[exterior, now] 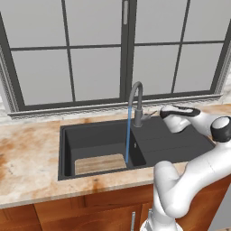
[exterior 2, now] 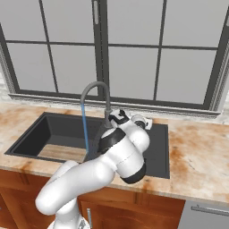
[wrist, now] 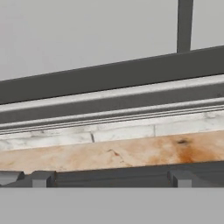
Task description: Turn on the sink faucet with hot water and rinse the cutting board for ten seconds, then turn off the faucet. Push the cutting board to reach the water if necessary.
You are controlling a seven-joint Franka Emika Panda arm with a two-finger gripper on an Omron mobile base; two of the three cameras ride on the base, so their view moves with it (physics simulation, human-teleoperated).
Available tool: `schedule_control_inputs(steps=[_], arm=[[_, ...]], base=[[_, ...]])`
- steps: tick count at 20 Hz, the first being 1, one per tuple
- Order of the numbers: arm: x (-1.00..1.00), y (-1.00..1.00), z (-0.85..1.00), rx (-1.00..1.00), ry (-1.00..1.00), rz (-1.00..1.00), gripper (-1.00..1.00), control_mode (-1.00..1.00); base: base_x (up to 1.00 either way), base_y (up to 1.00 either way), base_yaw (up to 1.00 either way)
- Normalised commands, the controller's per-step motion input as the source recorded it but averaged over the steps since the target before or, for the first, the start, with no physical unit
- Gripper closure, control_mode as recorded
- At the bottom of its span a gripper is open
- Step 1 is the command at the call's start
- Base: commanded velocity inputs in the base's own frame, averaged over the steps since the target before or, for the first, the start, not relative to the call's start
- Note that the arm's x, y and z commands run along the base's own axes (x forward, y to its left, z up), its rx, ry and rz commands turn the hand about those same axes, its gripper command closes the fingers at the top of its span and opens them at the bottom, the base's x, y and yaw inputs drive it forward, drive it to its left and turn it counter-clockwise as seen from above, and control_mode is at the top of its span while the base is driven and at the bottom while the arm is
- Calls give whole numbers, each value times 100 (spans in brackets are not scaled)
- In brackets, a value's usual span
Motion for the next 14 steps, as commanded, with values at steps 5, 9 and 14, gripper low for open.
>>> schedule_control_inputs(steps=[5, 9, 14], arm=[[0, 0, -3, 0, -1, 0, -100, -100], [0, 1, 0, 0, -1, 0, -100, -100], [2, 4, 0, 0, -1, 1, -100, -100]], base=[[0, 0, 0], [0, 0, 0], [0, 0, 0]])
